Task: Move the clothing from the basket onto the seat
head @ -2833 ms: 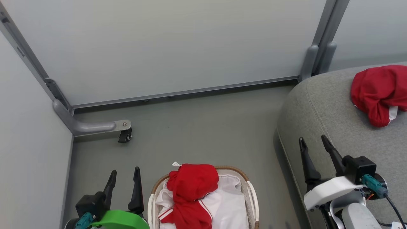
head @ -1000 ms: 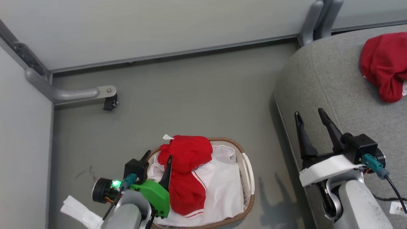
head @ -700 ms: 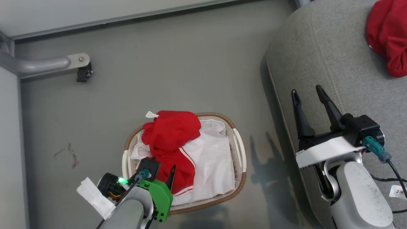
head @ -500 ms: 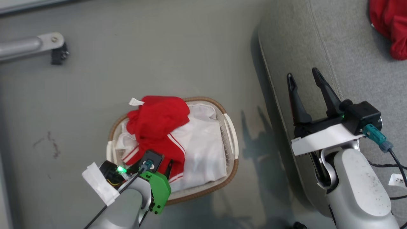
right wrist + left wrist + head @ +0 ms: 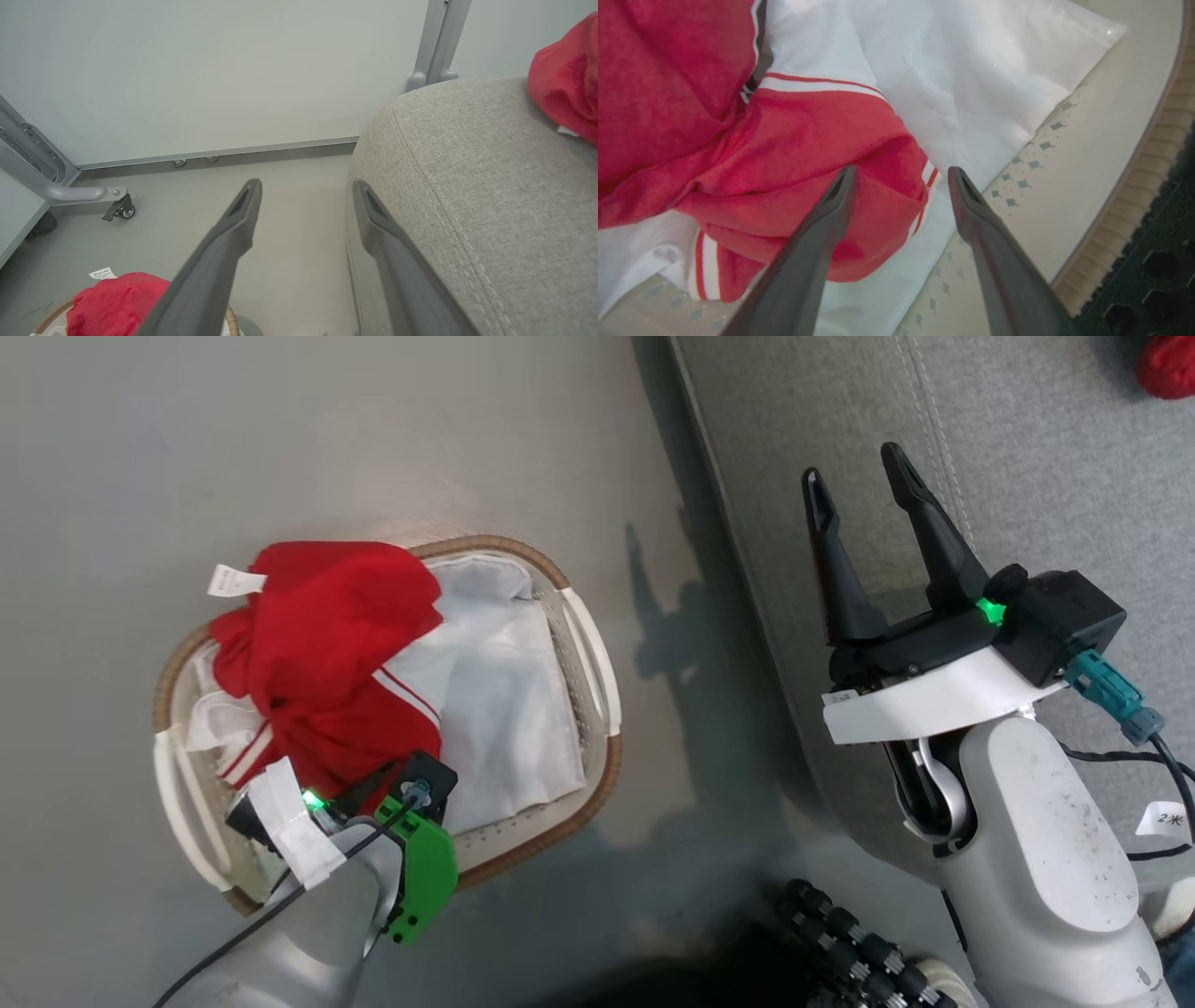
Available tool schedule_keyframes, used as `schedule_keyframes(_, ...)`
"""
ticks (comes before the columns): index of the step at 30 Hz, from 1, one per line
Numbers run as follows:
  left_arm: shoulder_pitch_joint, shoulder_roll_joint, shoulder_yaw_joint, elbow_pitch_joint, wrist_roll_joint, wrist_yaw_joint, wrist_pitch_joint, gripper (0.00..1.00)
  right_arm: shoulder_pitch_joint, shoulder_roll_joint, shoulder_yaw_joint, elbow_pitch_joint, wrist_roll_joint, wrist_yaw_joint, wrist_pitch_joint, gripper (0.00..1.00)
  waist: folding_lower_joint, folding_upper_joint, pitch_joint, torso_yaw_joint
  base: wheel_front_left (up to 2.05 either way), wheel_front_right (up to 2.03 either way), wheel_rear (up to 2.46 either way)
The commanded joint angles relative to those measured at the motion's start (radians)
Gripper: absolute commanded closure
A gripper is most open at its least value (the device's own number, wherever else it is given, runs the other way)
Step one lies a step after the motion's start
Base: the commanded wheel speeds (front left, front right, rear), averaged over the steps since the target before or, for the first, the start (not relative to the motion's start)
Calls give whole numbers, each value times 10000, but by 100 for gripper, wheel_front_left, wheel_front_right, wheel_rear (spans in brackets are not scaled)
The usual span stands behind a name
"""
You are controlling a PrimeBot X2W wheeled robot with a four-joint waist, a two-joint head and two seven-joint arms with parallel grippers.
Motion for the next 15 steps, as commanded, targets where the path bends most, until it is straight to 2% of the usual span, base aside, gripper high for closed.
schedule_keyframes(1,-282,200,-21,42,99,123,111,0,-177,-14,62,-88,78,-14,-2,0,-1,-1,680,-641,0,0,0)
schedule_keyframes(11,-631,766,-49,185,37,751,909,0,-328,-16,336,-159,289,-14,-2,0,-1,-1,1039,-1044,0,0,0)
schedule_keyframes(12,-642,800,-38,193,-6,819,964,26,-331,-16,341,-157,311,-14,-2,0,-1,-1,1049,-1082,0,0,0)
schedule_keyframes(13,-655,821,-33,197,-32,837,979,62,-332,-16,343,-158,329,-14,-2,0,-1,-1,1056,-1110,0,0,0)
schedule_keyframes(14,-661,832,-25,201,-57,884,1011,85,-335,-16,344,-155,329,-14,-2,0,-1,-1,1061,-1141,0,0,0)
schedule_keyframes(15,-658,832,-28,204,-70,901,1042,100,-339,-16,344,-149,333,-14,-2,0,-1,-1,1061,-1161,0,0,0)
